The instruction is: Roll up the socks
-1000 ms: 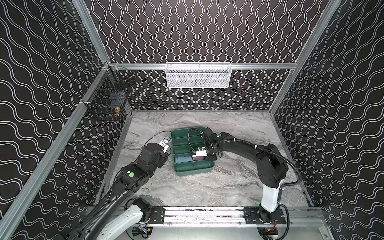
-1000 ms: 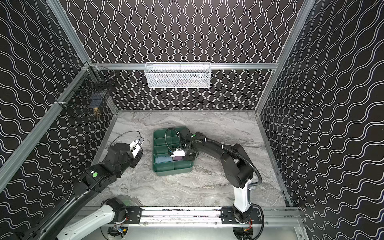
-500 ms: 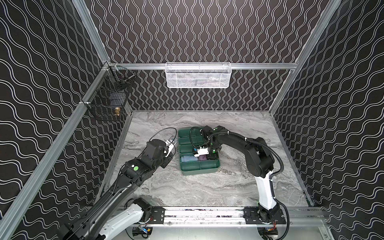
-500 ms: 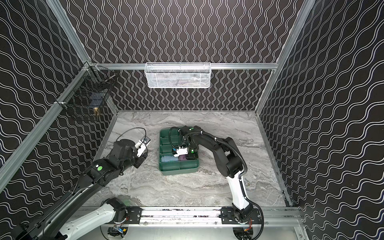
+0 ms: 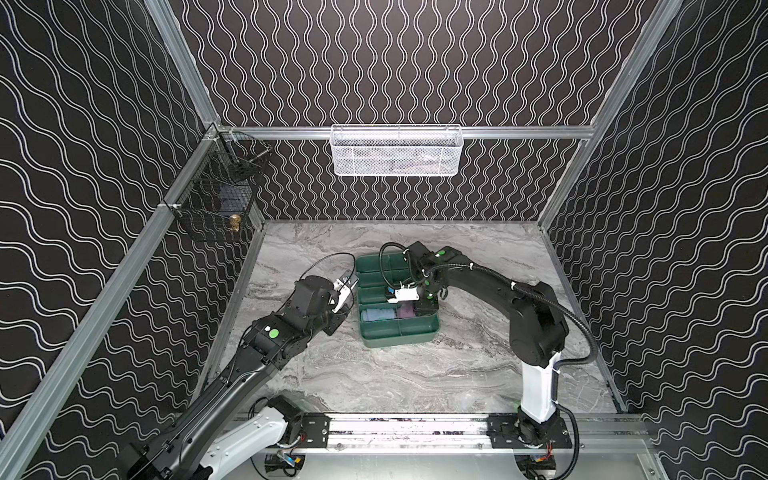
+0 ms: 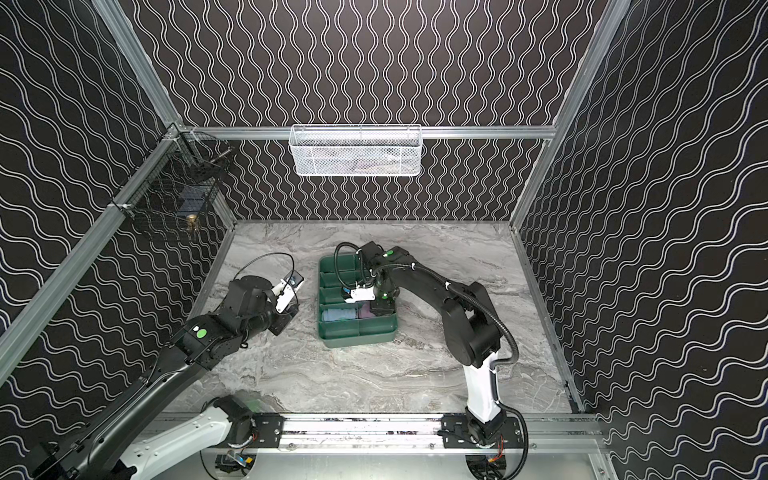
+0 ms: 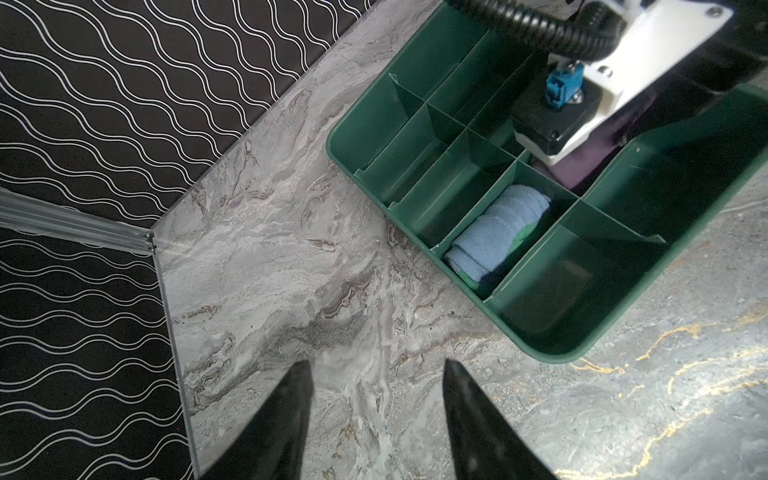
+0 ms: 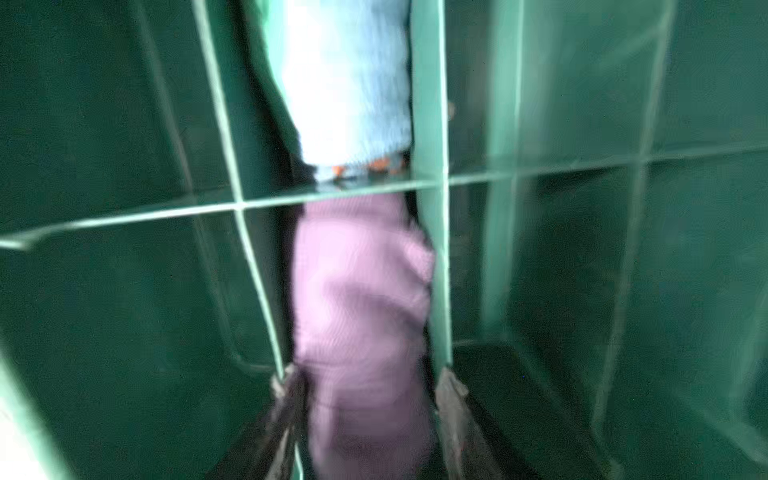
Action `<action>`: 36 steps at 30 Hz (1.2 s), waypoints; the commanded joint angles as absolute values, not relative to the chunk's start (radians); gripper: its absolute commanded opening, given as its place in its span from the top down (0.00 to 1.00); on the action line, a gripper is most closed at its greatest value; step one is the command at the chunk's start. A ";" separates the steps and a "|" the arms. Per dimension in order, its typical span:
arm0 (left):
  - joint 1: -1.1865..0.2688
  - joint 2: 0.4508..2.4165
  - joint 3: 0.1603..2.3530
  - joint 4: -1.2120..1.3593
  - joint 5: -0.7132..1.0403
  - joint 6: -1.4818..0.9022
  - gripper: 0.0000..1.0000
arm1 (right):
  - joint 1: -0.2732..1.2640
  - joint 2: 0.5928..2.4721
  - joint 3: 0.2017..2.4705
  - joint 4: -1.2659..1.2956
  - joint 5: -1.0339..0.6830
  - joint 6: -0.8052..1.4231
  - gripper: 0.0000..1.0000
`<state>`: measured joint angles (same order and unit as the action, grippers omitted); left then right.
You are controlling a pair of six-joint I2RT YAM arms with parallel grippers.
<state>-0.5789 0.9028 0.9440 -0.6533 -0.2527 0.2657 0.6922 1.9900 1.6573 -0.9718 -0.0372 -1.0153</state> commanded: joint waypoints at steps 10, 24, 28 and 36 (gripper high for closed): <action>-0.578 0.815 0.942 -0.455 -0.440 0.213 0.27 | 0.656 1.624 1.558 -0.653 -0.083 -0.916 0.38; -0.323 1.203 0.656 0.141 -0.819 0.001 0.01 | 0.189 0.963 0.502 0.526 0.597 -0.156 0.12; -0.282 1.305 0.574 0.218 -0.801 0.003 0.01 | 0.110 1.010 0.350 0.561 0.653 -0.021 0.14; -0.250 1.417 0.396 0.688 -0.533 0.042 0.01 | 0.088 1.243 0.136 1.182 0.431 -0.054 0.15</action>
<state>-0.2665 1.3869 0.4263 0.4362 -0.6655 0.0570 0.0982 1.1870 0.1562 0.8207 0.5217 -0.0612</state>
